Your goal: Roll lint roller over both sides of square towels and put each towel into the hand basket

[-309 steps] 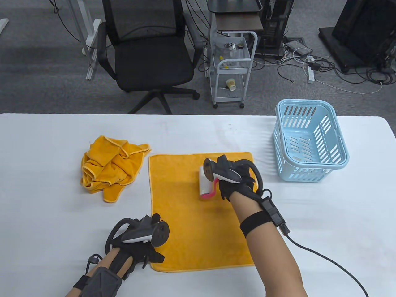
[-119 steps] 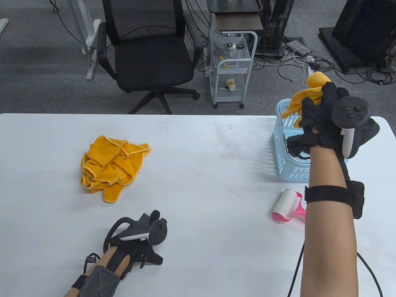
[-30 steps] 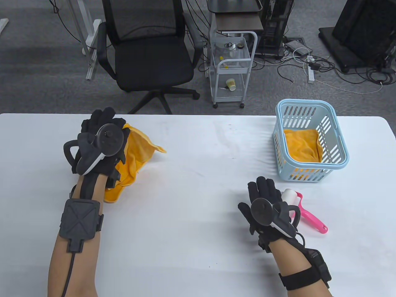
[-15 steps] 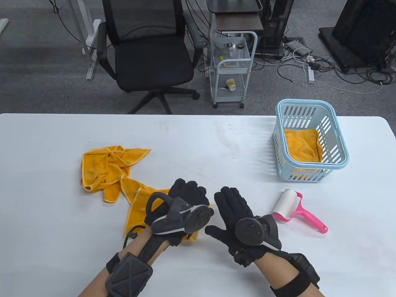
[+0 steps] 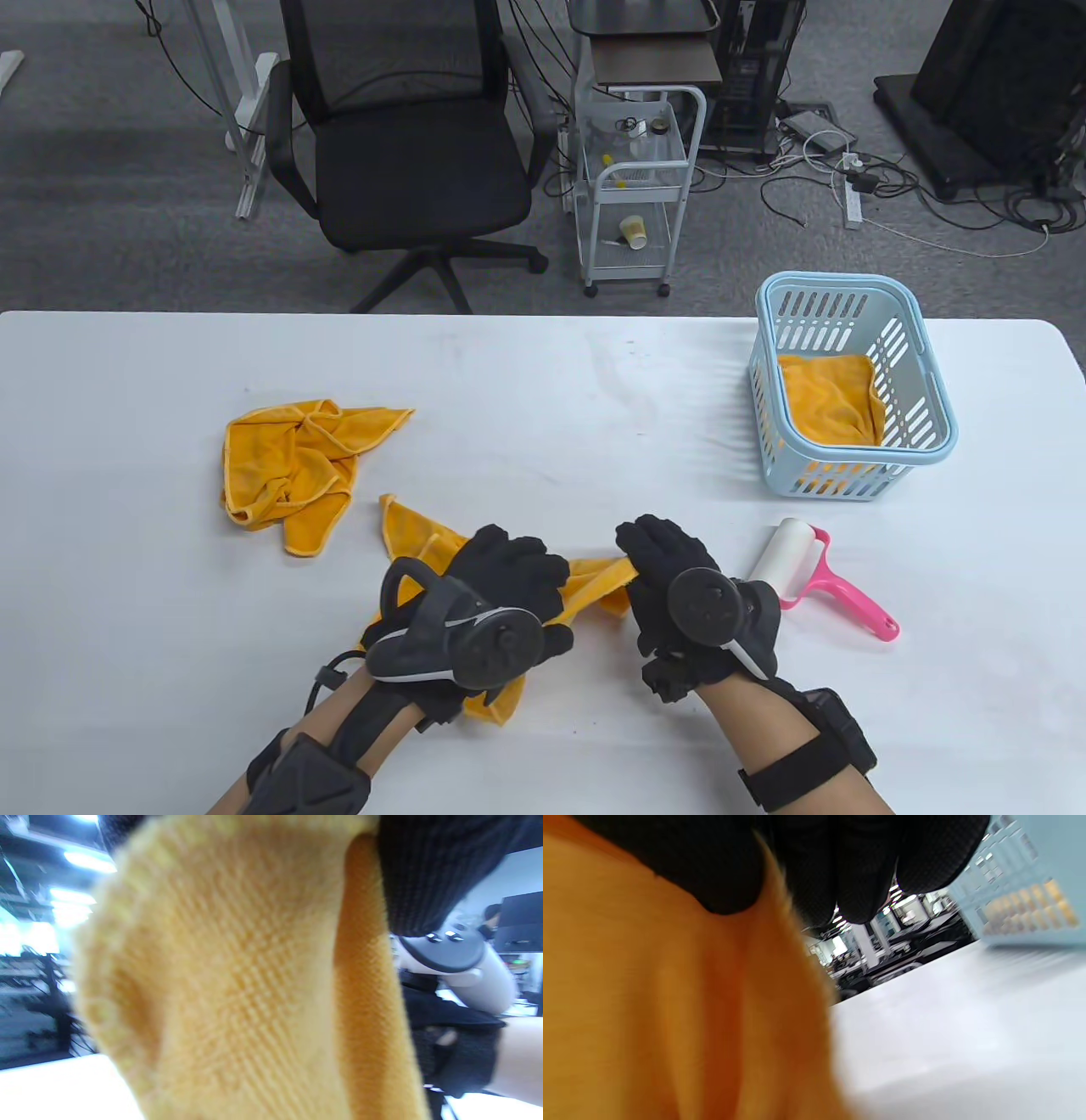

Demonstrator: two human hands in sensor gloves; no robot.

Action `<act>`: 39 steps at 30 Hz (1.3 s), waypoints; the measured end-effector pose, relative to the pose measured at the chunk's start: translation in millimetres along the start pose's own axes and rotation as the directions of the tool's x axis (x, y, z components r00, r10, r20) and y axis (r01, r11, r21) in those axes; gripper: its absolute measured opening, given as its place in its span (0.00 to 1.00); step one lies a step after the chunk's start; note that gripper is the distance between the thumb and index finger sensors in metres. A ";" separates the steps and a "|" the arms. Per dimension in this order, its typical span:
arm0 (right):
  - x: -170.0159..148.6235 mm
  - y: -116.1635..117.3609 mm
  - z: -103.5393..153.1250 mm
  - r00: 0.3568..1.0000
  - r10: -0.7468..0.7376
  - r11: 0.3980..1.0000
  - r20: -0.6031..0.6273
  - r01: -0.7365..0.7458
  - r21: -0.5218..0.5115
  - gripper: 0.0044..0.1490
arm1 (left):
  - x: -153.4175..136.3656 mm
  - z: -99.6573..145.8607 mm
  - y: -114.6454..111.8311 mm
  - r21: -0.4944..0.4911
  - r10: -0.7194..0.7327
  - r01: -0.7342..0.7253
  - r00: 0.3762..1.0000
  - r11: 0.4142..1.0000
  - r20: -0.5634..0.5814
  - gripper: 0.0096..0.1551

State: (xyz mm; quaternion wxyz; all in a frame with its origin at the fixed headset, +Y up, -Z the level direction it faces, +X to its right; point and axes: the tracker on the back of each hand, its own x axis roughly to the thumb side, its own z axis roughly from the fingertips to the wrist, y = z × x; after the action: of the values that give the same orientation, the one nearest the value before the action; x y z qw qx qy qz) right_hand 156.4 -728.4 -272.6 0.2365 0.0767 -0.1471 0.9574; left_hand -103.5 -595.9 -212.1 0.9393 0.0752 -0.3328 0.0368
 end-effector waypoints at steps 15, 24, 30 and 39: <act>7.3 -154.6 -26.6 0.961 0.245 0.948 0.130 -0.209 -0.242 0.26 | -73.6 65.2 67.6 0.113 -0.037 0.063 0.976 0.992 -0.214 0.24; 56.9 -257.7 -27.1 0.927 0.235 0.965 0.292 -0.187 -0.183 0.27 | -77.5 98.2 128.5 0.296 0.048 0.007 0.982 0.955 -0.180 0.20; 65.6 -268.0 -62.2 0.927 0.272 0.962 0.257 -0.259 -0.084 0.26 | -98.9 82.2 157.3 0.360 0.063 0.026 0.970 0.933 -0.234 0.20; 15.5 -179.7 -154.4 0.970 0.245 0.969 0.006 -0.245 0.025 0.26 | -172.2 -12.2 83.8 0.221 0.006 0.106 0.893 0.969 -0.451 0.19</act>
State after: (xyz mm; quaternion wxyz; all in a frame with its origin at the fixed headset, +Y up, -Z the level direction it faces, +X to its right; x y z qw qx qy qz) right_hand 216.4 -520.8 -371.0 0.1155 0.0622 -0.1437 0.9809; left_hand -239.6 -514.6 -320.3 0.9751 0.1862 -0.0984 0.0688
